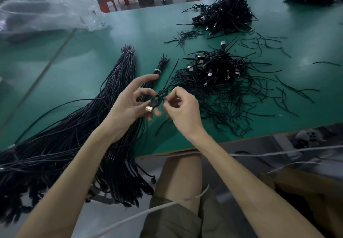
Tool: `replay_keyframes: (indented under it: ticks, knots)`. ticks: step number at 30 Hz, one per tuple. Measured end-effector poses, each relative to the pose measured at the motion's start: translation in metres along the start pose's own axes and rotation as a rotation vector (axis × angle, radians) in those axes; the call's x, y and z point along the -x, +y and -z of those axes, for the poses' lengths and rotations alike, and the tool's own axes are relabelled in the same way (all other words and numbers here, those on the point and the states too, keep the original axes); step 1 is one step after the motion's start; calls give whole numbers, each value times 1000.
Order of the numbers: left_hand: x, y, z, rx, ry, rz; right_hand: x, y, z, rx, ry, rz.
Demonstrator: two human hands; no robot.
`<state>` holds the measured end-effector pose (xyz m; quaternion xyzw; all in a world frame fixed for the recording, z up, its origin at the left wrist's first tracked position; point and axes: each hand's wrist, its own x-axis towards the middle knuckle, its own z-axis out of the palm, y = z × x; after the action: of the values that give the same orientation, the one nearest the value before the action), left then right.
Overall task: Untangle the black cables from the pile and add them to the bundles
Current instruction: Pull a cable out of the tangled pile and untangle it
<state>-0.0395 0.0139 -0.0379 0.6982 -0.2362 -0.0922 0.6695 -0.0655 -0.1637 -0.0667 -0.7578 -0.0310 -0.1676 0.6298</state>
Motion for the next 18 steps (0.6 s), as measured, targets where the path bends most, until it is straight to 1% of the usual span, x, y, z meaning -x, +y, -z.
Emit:
replay_keyframes:
  ticks: [2,4,6,7,9,12,15,18]
  knots:
    - [1,5,-2,-192,35,-41,3,-3,4,2,-76,14]
    - [2,9,-3,-507,52,-106,6,-4,9,12,-104,6]
    - [4,10,-4,-787,6,-173,8,-4,13,16,-100,-3]
    - [5,11,-4,-872,-28,-194,9,-5,15,18,-103,-2]
    - [6,13,-6,-939,-87,-207,11,-6,17,14,-107,2]
    - [7,12,-6,-944,-139,-224,13,-8,21,-9,-102,12]
    - [6,5,-9,-971,-86,-265,14,-11,25,-39,-119,11]
    - [7,-1,-15,-924,-13,-315,14,-12,26,-45,-129,9]
